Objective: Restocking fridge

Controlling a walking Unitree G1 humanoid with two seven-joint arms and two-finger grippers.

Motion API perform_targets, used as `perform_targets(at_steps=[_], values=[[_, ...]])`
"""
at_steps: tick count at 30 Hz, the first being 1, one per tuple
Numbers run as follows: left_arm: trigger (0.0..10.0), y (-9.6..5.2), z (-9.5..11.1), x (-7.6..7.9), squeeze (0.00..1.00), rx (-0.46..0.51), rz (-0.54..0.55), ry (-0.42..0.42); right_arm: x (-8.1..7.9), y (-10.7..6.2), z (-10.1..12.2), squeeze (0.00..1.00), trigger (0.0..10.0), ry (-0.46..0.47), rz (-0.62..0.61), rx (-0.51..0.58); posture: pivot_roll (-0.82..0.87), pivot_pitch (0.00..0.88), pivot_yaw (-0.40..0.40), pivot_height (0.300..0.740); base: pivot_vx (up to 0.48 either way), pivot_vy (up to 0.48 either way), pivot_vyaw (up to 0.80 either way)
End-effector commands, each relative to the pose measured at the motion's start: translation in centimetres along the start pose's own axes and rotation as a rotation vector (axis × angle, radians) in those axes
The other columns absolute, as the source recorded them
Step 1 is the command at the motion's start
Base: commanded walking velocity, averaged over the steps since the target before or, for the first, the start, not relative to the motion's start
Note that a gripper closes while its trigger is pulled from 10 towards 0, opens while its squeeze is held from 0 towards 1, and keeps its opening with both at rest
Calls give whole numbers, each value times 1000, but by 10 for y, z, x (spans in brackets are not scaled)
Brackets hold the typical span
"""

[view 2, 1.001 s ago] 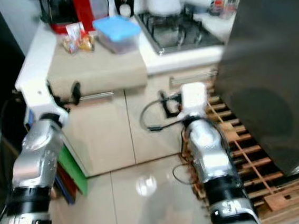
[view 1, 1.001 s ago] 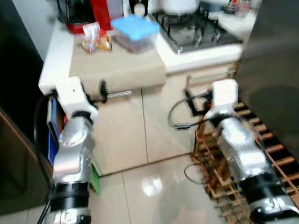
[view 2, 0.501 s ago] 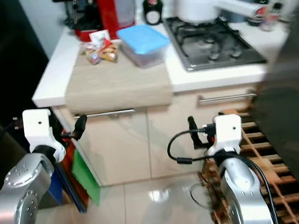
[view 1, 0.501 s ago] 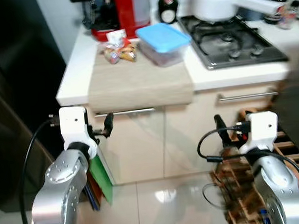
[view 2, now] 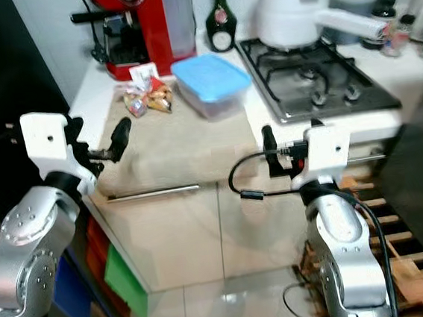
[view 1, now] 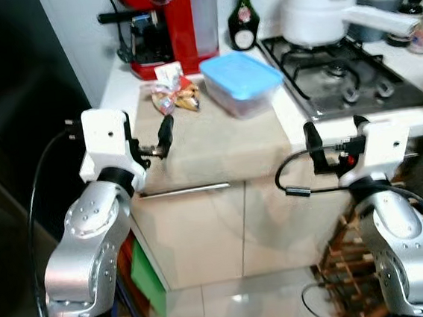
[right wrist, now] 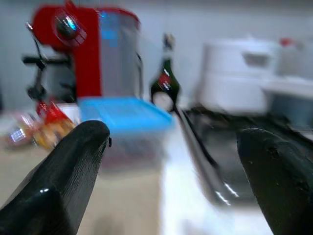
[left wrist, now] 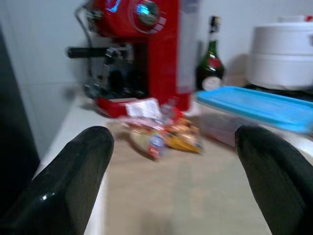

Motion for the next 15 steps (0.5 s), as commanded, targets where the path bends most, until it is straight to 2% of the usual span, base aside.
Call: perform_targets(at_steps=[1,2,3,4,5,6,8,10,11,12,13,15], values=[[10000,11,13,-8,0,42,12,24,0,8,17,0,10000,-19,-3,57,-90,0,22,740,480,0,0],[10000,11,13,-8,0,42,12,24,0,8,17,0,10000,-19,-3,57,-90,0,22,740,480,0,0],[10000,34,43,-10,0,124,-18,39,9,21,40,0,10000,-53,-34,143,-93,0,23,740,480,0,0],[10000,34,43,-10,0,124,-18,39,9,21,40,0,10000,-53,-34,143,-93,0,23,740,480,0,0],[10000,41,53,-11,0,151,-27,41,12,25,48,0,10000,-62,-44,166,-94,0,24,740,480,0,0],[10000,48,57,-9,0,146,-58,7,14,28,53,0,10000,-60,-51,178,-100,0,30,740,480,0,0],[10000,61,67,-9,0,139,-122,20,17,30,63,0,10000,-53,-57,205,-104,0,36,740,480,0,0],[10000,79,79,-19,0,114,-149,67,21,29,74,0,10000,-51,-69,242,-115,0,53,740,412,0,0],[10000,79,79,-19,0,114,-149,67,21,29,74,0,10000,-51,-69,242,-115,0,53,740,356,0,0],[10000,88,79,-25,0,70,-158,105,22,27,79,0,10000,-49,-76,257,-123,0,70,740,0,0,0],[10000,93,83,-32,0,59,-151,140,23,25,83,0,10000,-48,-83,271,-130,0,82,740,0,0,0],[10000,104,95,-37,0,59,-200,211,27,19,92,0,10000,-61,-103,303,-148,5,120,740,0,0,0]])
Point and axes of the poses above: a point about 5 cm out from each wrist's last joint towards the gripper, its own y axis pointing out of the wrist towards the gripper, its own z axis along the axis of the wrist's last joint, x = y × z, the point moved 6 cm from there along y, pointing out of the wrist towards the gripper, and after that the axes turned 4 degrees about -y, right-handed, at the moved point
